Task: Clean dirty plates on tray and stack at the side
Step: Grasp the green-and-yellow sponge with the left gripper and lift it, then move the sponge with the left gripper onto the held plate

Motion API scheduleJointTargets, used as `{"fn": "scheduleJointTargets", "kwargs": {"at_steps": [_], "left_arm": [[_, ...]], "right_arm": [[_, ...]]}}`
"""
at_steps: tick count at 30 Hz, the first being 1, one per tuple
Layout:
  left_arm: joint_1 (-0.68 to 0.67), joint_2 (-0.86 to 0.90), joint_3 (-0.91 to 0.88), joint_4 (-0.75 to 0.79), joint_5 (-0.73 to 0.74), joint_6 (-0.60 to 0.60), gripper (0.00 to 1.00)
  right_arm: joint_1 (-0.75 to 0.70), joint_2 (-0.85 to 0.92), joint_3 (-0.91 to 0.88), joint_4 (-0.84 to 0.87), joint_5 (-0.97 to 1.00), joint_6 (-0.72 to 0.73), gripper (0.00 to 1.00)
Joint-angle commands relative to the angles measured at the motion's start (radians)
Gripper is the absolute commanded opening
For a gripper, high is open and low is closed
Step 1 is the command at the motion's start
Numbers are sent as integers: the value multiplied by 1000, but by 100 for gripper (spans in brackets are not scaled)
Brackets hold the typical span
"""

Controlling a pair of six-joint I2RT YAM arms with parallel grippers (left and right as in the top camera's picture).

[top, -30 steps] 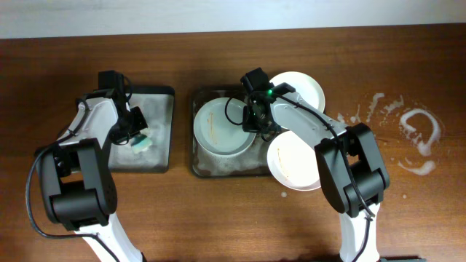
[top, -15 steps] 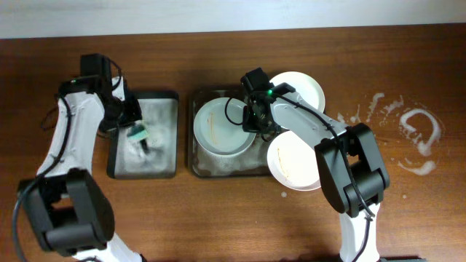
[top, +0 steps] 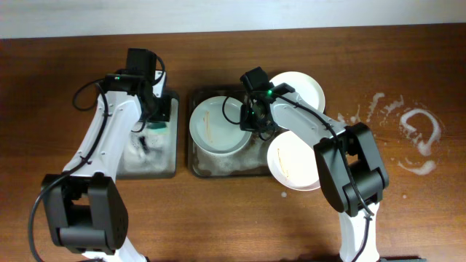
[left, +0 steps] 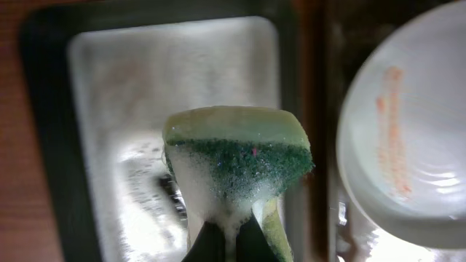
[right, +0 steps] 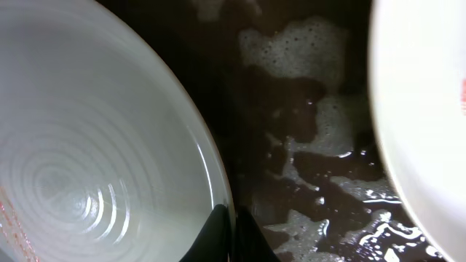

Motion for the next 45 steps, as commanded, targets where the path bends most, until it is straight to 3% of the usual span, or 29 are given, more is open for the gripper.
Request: {"fn": "scheduleJointTargets", "kwargs": {"at_steps": [1,6,10,13,21,30,34,36,40,44,45], "left_arm": [[5,-13,12,9,-78,-39,1],[-86,-13,12,88,114,-56,1],[-126,8,6,208,206,-163,1],[-162,57,6,248,281,-168,1],[-209,203,6,298,174,-229,1],[-280,254,5,270,11,-389,1],[-294,290,5,170,-69,-521,1],[-294,289,5,114,12,-504,1],[-295,289,5,62,247,-239,1],[-296,289,5,191,232,-230,1],[-296,289,5,240,133,-239,1]], "right_arm": [[2,41,-13,-3,-6,-2,4],[-70,41,-13,-47,-130,-3,4],[-82,43,-14,-50,-191,-70,4],[-86,43,-14,-26,-291,-159,4],[-86,47,-13,-21,-293,-179,4],[-86,47,-13,-1,-290,-175,4],[-86,47,-13,1,-290,-175,4],[-86,47,-13,1,-290,-175,4],[-86,47,-14,1,-290,-175,4],[-86,47,-13,1,-290,-175,4],[-86,47,-13,1,-290,-175,4]]}}
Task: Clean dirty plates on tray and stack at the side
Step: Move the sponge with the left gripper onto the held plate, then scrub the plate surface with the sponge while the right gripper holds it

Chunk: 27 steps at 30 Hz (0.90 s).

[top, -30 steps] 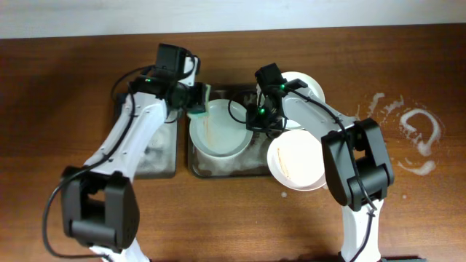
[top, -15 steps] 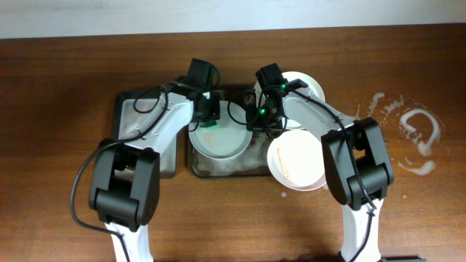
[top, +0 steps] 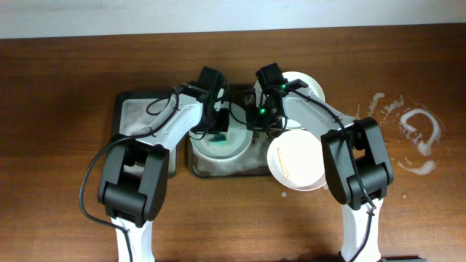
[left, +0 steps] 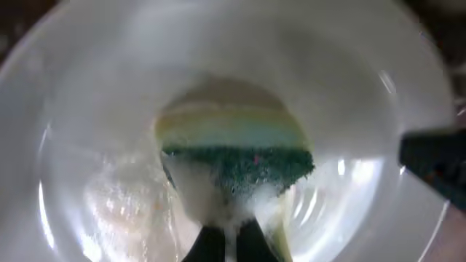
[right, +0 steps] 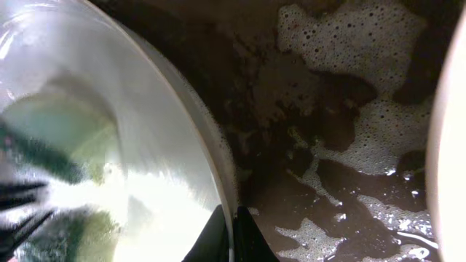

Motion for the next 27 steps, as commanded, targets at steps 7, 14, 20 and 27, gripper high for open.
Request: {"fn": "scheduleJointTargets", "kwargs": {"at_steps": [7,14,20,27], "left_arm": [[-3,28,-8,37,-407,-27,1],[-8,28,-8,-29,212,197,1],[-14,93,-9,-22,-272,-53,1],[-13,98,-8,29,-610,-167,1]], "right_arm": [[4,22,-12,5,-21,-3,4],[4,22,-12,4,-21,-3,4],[4,22,-12,4,-21,-3,4],[4,22,-12,5,-21,-3,4]]}}
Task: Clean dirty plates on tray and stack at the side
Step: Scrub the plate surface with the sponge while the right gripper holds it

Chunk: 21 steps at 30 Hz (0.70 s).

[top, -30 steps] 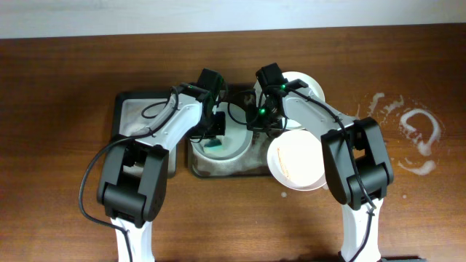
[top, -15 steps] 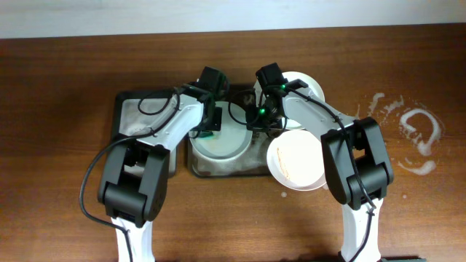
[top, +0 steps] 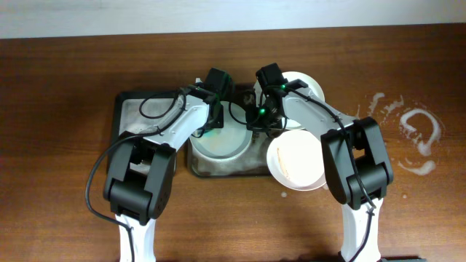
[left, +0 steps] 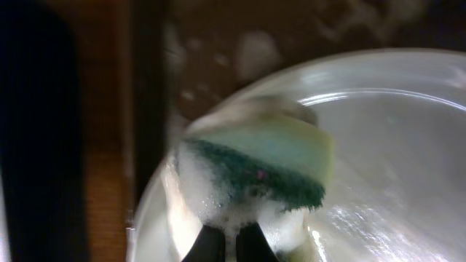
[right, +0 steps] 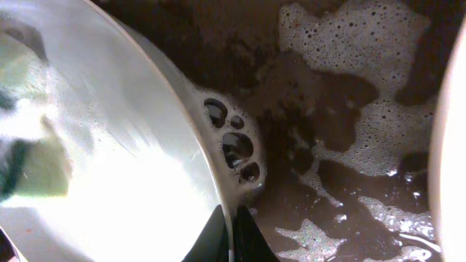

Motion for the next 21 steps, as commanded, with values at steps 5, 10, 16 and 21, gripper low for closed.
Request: {"fn": "scheduleJointTargets", "kwargs": {"at_steps": [5,10,16,21], "left_arm": [[1,64,-19,-85,60,162,1],[0,64,-19,-175,590,497,1],[5,64,-19,-49,469,420,1],[5,64,-19,84,79,167,1]], "right_arm": [[4,19,-12,1,-15,-3,4],[4,19,-12,0,-15,-3,4],[4,19,-12,0,-15,-3,4],[4,19,-12,0,-15,-3,4]]}}
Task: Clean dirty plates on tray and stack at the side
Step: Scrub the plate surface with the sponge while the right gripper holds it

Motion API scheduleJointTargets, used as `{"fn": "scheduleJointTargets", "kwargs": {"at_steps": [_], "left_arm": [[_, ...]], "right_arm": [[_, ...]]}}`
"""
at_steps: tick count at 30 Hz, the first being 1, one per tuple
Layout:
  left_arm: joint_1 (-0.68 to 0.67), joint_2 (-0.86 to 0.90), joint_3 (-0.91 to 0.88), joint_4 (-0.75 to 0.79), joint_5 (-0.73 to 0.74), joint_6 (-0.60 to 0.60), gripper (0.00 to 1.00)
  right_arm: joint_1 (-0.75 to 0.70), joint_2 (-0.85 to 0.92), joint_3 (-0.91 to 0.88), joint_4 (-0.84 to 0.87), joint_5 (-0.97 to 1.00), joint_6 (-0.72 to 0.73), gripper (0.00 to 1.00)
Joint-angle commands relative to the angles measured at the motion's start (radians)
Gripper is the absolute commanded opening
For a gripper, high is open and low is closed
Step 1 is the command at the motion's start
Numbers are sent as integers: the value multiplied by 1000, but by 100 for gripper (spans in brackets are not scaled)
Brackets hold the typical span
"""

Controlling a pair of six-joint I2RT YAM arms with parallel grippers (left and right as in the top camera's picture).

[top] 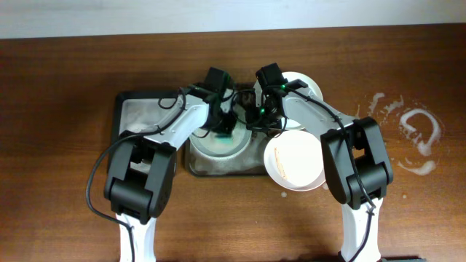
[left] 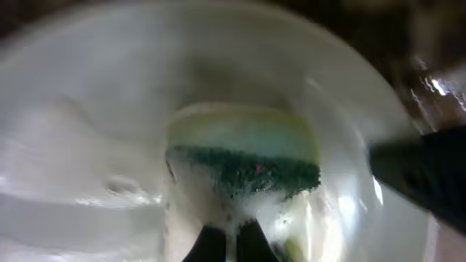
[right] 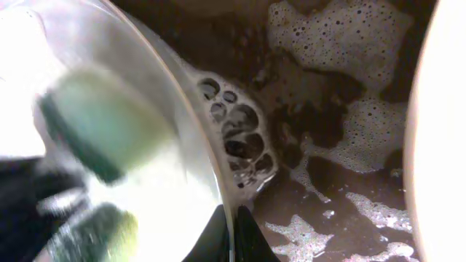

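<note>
A white plate [top: 212,143] lies in the dark wash tray [top: 218,169], wet and foamy. My left gripper [top: 223,125] is shut on a yellow-green sponge [left: 244,156], pressed on the plate's right half. My right gripper [top: 255,121] is shut on that plate's right rim [right: 218,191], its dark finger [left: 415,182] showing in the left wrist view. The sponge [right: 102,127] also shows in the right wrist view. A second plate [top: 293,164] with orange smears leans on the tray's right edge.
A third white plate [top: 304,87] sits at the back right behind my right arm. A soapy tray [top: 138,116] lies at the left. Brown water and foam [right: 328,109] fill the wash tray. White foam streaks [top: 415,135] mark the table far right.
The sponge in my left gripper has gone from the plate's back-left rim to its right half, close to my right gripper. My right gripper still clamps the rim.
First my left gripper held the sponge over the soapy left tray while my right gripper held the rim of the smeared plate. Then the sponge was on the plate's middle, then at its back-left rim, and now on its right half; the plate looks foamy.
</note>
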Motion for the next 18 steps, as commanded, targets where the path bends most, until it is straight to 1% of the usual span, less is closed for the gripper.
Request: {"fn": "scheduleJointTargets", "kwargs": {"at_steps": [1,3,4,6,8,9,10,11,14,15,18], "left_arm": [[5,55,-23,29,-394,-216,1],[5,55,-23,-18,-526,-286,1],[5,55,-23,-53,-560,-297,1],[5,55,-23,-133,-585,-296,1],[4,55,-23,-225,-557,-273,1],[3,55,-23,-243,-505,-228,1],[0,55,-23,-253,-400,-145,1],[-3,55,-23,-253,-330,-95,1],[-8,55,-23,-222,56,190,1],[-9,55,-23,-209,142,258,1],[-9,55,-23,-192,251,356,1]], "right_arm": [[5,18,-12,-4,-7,-7,4],[5,18,-12,-4,-7,-7,4],[5,18,-12,-3,-7,-7,4],[5,18,-12,-3,-7,-7,4],[5,18,-12,-3,-7,-7,4],[5,18,-12,-3,-7,-7,4],[5,18,-12,-3,-7,-7,4],[5,18,-12,-3,-7,-7,4],[5,18,-12,-3,-7,-7,4],[5,18,-12,-3,-7,-7,4],[5,18,-12,-3,-7,-7,4]]}}
